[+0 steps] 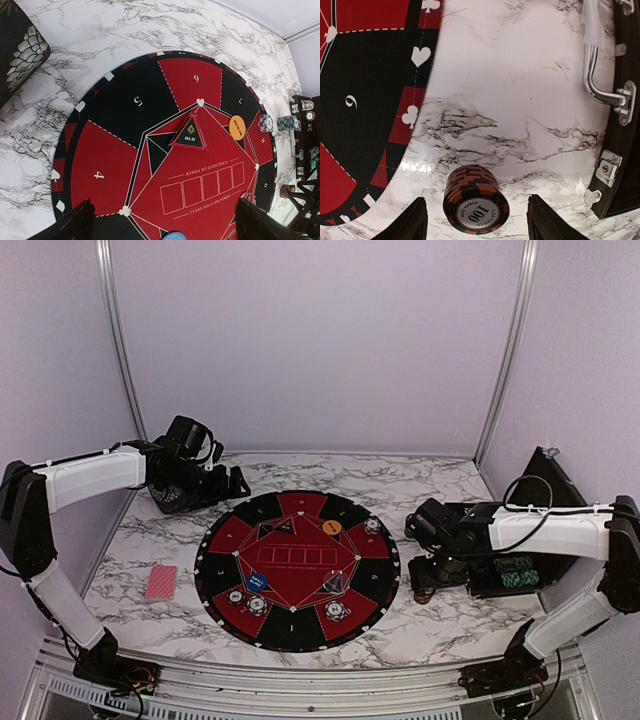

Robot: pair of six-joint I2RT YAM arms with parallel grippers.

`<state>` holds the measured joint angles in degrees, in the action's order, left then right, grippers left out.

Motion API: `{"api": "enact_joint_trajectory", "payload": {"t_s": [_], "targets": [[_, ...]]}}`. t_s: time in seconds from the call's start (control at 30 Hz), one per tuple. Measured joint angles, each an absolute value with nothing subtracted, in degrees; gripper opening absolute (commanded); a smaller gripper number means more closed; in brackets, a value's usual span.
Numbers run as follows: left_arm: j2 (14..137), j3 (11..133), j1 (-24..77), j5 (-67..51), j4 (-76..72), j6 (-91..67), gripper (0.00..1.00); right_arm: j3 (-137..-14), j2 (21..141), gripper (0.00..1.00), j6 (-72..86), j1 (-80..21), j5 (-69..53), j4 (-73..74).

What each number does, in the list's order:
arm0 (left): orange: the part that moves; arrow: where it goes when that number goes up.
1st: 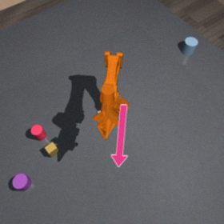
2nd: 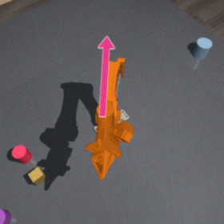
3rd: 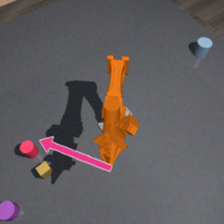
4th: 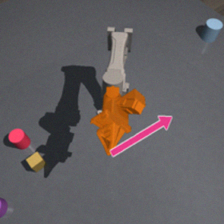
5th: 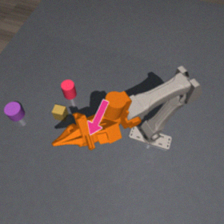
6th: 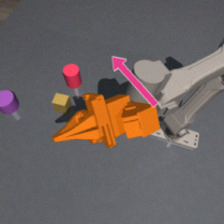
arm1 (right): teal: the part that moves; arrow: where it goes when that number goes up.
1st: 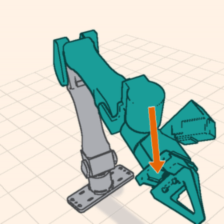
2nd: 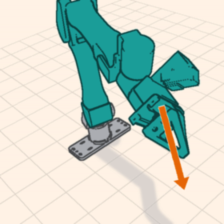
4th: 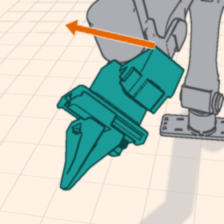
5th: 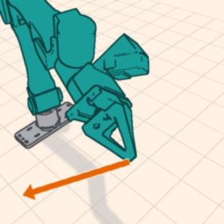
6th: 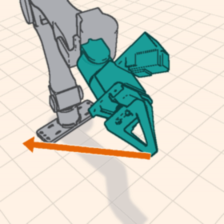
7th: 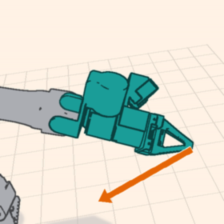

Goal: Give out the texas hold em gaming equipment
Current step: Pick up the pile of poker chips from the pile of poker chips.

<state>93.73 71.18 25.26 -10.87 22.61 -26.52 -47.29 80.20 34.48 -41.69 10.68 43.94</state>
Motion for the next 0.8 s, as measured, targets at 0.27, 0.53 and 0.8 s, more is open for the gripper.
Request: {"api": "enact_joint_trajectory", "payload": {"t_s": [0.27,0.53,0.8], "targets": [[93.7,71.2,25.3,-10.9,22.6,-26.4,0.99,-46.2,81.1,0.65,34.7,-41.4,10.6,43.2],[93.7,71.2,25.3,-10.9,22.6,-26.3,0.99,-45.9,82.1,0.58,34.7,-41.3,10.3,42.2],[93.7,71.2,25.3,-10.8,22.6,-26.3,0.99,-45.9,82.9,0.53,34.8,-41.3,9.3,41.5]]}}
